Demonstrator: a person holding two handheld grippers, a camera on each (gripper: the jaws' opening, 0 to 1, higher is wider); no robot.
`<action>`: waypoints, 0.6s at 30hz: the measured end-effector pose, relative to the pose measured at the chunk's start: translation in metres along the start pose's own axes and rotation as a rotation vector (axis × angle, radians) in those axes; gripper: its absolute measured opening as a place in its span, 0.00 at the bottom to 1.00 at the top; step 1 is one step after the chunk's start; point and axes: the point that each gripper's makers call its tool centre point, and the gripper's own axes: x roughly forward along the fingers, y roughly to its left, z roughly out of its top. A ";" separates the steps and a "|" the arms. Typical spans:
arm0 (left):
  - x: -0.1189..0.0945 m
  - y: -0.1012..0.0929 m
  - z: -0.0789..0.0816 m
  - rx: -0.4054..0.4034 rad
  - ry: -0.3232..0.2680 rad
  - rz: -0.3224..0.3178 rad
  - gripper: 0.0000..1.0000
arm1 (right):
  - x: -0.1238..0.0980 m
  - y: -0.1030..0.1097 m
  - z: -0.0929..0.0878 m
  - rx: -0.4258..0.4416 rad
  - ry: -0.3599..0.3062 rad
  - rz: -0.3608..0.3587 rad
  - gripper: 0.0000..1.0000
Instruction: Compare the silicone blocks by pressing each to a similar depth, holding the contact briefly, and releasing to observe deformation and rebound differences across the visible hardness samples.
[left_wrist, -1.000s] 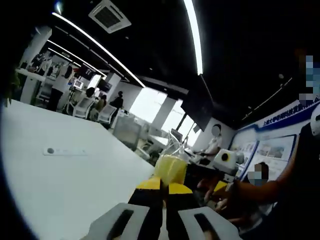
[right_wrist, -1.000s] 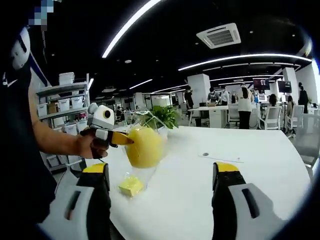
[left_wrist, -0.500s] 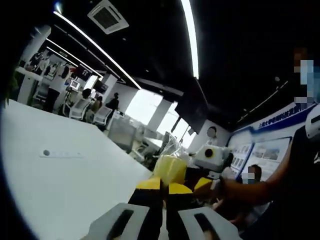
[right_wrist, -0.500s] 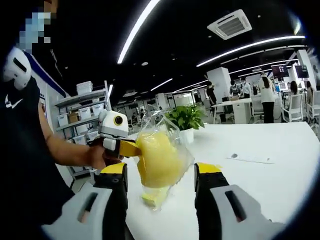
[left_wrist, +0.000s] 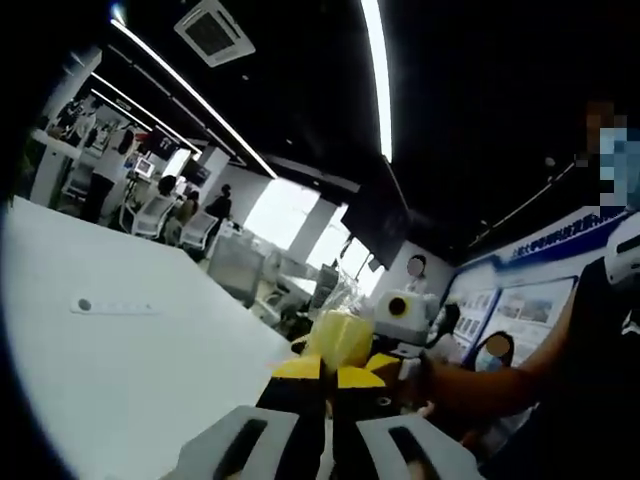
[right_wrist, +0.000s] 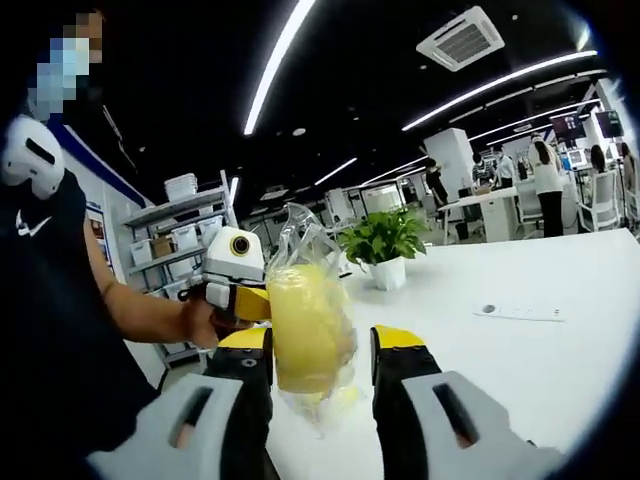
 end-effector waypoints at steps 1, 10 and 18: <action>0.000 0.000 -0.001 0.000 0.002 0.001 0.00 | 0.000 0.001 -0.001 0.012 0.000 0.005 0.27; -0.001 -0.002 -0.001 -0.022 -0.009 -0.011 0.00 | -0.001 0.008 0.002 0.031 0.020 0.012 0.14; -0.002 -0.001 -0.001 0.055 0.012 0.026 0.00 | 0.002 0.010 0.001 0.004 0.050 0.013 0.07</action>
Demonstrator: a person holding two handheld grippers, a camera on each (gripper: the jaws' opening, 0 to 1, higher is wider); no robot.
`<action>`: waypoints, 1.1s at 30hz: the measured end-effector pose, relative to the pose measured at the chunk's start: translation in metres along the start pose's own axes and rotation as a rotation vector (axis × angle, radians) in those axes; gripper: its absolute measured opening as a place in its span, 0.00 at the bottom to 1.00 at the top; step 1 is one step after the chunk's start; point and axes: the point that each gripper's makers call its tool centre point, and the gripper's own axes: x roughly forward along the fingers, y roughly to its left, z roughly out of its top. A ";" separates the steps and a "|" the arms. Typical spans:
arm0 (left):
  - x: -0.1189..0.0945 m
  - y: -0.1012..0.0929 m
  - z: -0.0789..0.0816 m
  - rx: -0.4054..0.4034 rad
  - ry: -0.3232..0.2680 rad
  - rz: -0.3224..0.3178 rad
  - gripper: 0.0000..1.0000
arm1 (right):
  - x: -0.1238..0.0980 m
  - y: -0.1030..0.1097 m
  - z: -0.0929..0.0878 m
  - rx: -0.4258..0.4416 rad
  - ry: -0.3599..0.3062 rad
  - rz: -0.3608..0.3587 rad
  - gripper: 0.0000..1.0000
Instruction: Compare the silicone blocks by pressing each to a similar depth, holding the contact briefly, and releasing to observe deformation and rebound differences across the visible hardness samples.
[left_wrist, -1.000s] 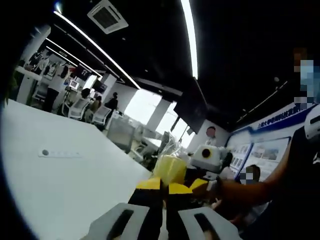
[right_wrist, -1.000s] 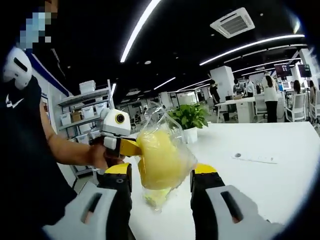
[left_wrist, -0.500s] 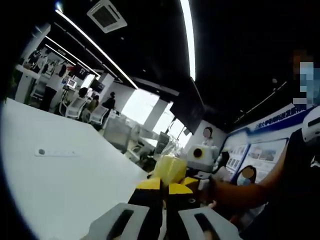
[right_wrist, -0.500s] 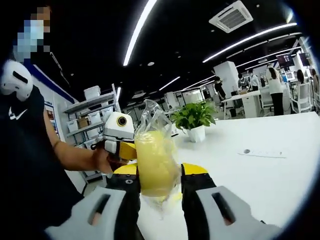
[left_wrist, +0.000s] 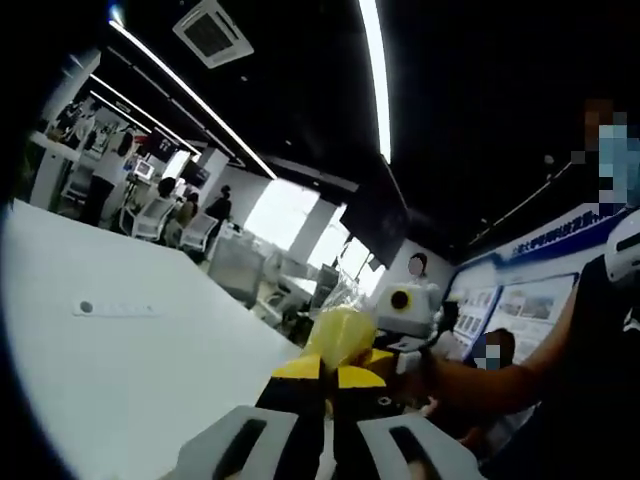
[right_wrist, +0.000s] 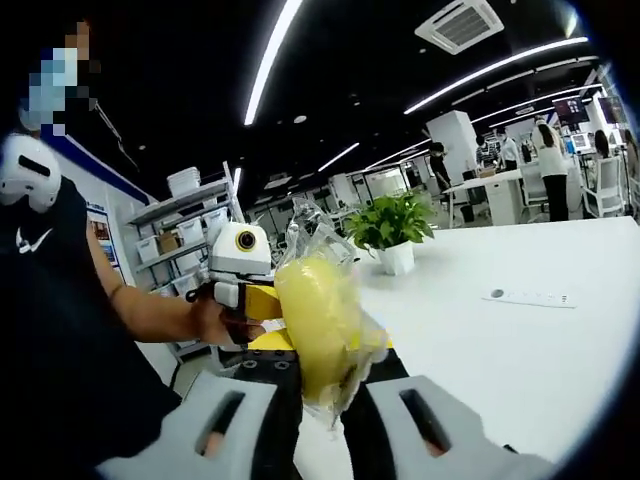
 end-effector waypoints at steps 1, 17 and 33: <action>-0.001 -0.001 0.000 0.010 0.003 0.001 0.00 | 0.000 0.001 -0.001 0.017 0.005 0.003 0.06; -0.011 -0.011 0.002 0.115 0.017 -0.052 0.08 | -0.001 0.020 0.003 0.012 0.043 0.038 0.01; -0.013 -0.016 -0.004 0.105 0.036 -0.039 0.02 | -0.002 0.023 -0.003 0.020 0.089 0.045 0.00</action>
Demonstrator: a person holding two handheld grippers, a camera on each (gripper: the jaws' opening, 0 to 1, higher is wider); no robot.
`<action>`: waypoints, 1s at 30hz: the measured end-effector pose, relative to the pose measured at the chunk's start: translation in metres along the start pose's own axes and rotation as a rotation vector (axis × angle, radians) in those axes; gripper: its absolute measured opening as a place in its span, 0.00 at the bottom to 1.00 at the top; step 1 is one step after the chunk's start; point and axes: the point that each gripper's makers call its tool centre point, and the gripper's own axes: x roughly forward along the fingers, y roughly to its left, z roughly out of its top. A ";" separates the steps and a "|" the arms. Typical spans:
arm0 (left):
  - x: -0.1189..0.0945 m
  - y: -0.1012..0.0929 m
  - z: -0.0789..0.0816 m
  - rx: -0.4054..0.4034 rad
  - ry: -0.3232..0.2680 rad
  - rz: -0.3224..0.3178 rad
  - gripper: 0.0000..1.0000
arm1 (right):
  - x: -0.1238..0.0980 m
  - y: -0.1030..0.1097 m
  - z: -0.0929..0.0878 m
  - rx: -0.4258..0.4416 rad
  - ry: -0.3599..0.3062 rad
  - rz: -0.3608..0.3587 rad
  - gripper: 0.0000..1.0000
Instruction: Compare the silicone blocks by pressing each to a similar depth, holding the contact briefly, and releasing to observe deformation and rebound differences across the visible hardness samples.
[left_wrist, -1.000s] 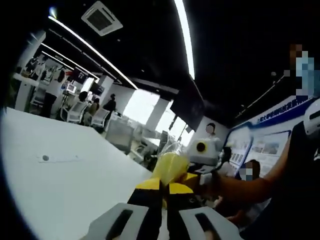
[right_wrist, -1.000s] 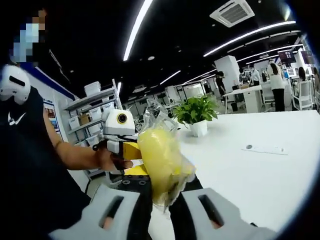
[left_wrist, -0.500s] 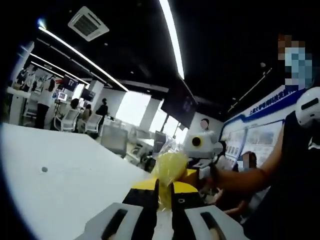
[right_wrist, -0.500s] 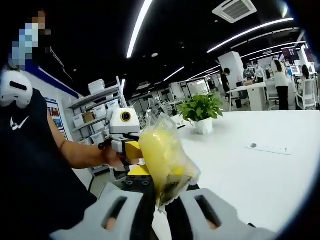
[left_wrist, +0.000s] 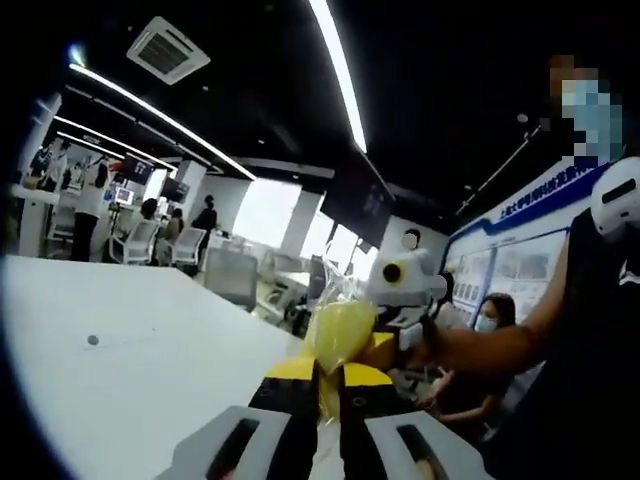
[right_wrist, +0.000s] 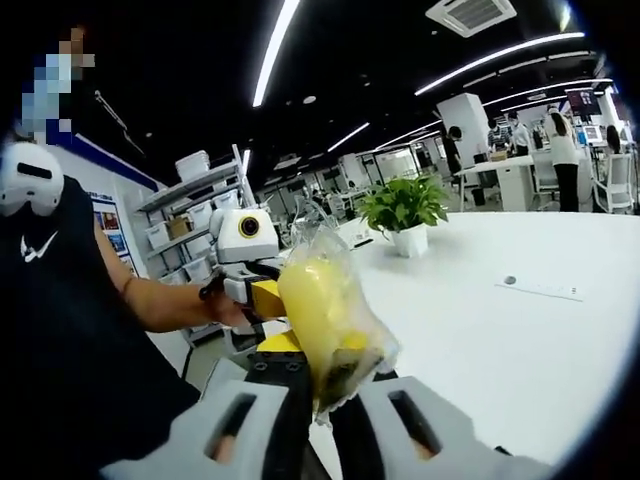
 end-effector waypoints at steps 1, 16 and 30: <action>0.001 0.000 0.001 -0.003 -0.004 0.006 0.01 | 0.000 -0.001 0.001 0.014 0.004 -0.004 0.00; 0.002 0.004 0.004 -0.034 0.018 0.006 0.00 | 0.000 -0.006 0.005 0.022 0.014 -0.031 0.00; 0.004 0.016 0.016 -0.071 -0.028 0.029 0.00 | 0.006 -0.019 0.015 -0.110 -0.091 -0.047 0.08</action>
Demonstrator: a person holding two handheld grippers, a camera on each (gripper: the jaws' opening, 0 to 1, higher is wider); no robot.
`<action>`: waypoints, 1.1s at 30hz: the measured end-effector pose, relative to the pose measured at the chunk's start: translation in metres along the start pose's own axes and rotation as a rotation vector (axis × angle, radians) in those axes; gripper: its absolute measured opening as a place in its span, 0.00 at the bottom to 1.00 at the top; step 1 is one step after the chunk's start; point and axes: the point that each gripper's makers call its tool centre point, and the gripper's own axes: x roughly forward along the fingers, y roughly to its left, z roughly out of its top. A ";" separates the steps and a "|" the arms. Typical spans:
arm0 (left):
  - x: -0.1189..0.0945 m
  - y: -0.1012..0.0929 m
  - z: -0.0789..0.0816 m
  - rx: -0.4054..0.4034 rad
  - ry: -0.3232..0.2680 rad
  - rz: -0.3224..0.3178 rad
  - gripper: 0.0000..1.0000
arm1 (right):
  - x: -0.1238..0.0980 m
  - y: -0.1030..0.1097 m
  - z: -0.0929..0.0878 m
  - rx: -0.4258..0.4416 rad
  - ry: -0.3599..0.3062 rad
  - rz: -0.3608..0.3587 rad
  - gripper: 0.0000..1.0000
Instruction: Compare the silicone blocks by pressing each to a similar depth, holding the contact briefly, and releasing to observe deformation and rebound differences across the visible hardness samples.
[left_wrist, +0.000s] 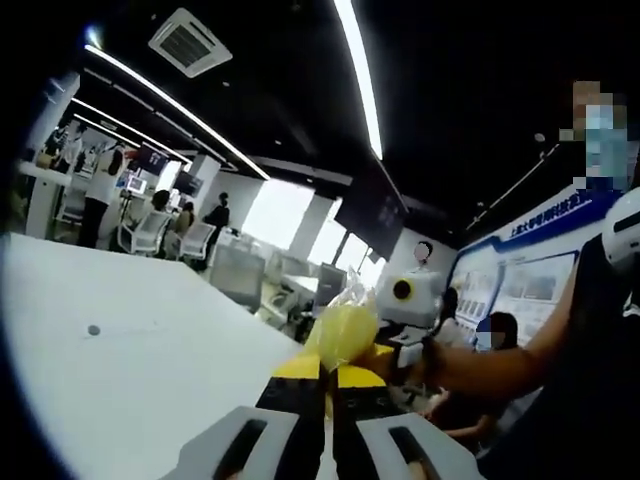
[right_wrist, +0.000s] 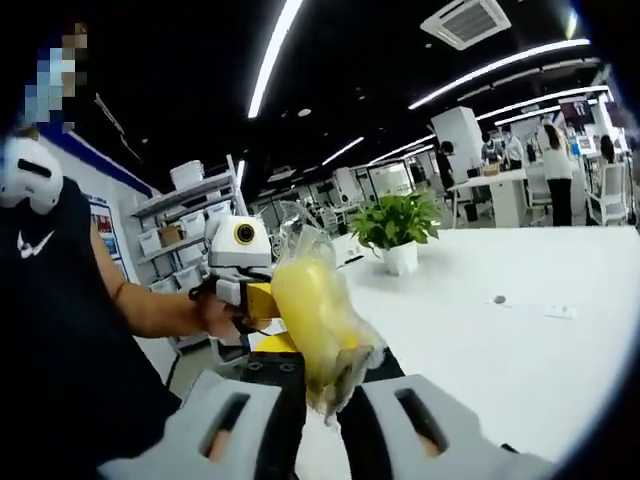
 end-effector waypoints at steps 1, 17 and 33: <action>0.000 0.002 0.000 -0.019 -0.005 0.004 0.00 | 0.001 0.000 0.000 0.018 0.006 -0.002 0.09; -0.001 -0.002 0.002 -0.075 -0.027 -0.001 0.00 | -0.002 0.004 0.002 0.114 0.010 -0.026 0.00; -0.001 -0.005 0.012 -0.099 -0.064 -0.017 0.00 | -0.003 0.004 0.013 0.026 -0.060 -0.047 0.11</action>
